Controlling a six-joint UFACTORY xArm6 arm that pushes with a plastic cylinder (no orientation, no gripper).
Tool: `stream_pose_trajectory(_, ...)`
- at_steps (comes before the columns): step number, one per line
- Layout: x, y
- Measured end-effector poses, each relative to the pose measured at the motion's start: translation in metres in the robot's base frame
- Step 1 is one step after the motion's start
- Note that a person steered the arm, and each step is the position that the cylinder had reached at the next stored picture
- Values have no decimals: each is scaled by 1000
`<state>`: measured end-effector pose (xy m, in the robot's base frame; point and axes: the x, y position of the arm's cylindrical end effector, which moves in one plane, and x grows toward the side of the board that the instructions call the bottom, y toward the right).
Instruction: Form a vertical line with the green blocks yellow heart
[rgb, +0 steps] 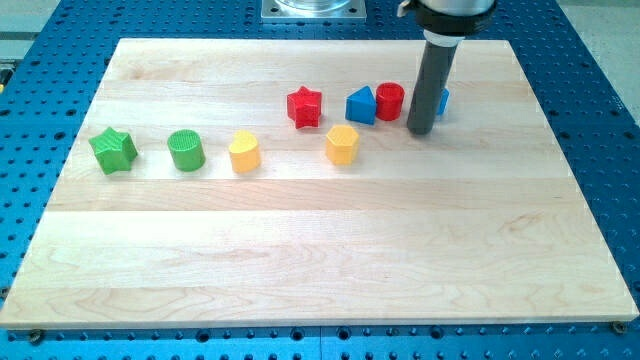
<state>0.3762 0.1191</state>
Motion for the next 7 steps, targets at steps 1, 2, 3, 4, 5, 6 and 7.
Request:
stream_pose_trajectory(1,34,-43)
stream_pose_trajectory(2,43,-84)
stream_pose_trajectory(3,43,-151)
stream_pose_trajectory(4,56,-195)
stream_pose_trajectory(5,60,-243)
stream_pose_trajectory(6,60,-301)
stream_pose_trajectory(7,43,-302)
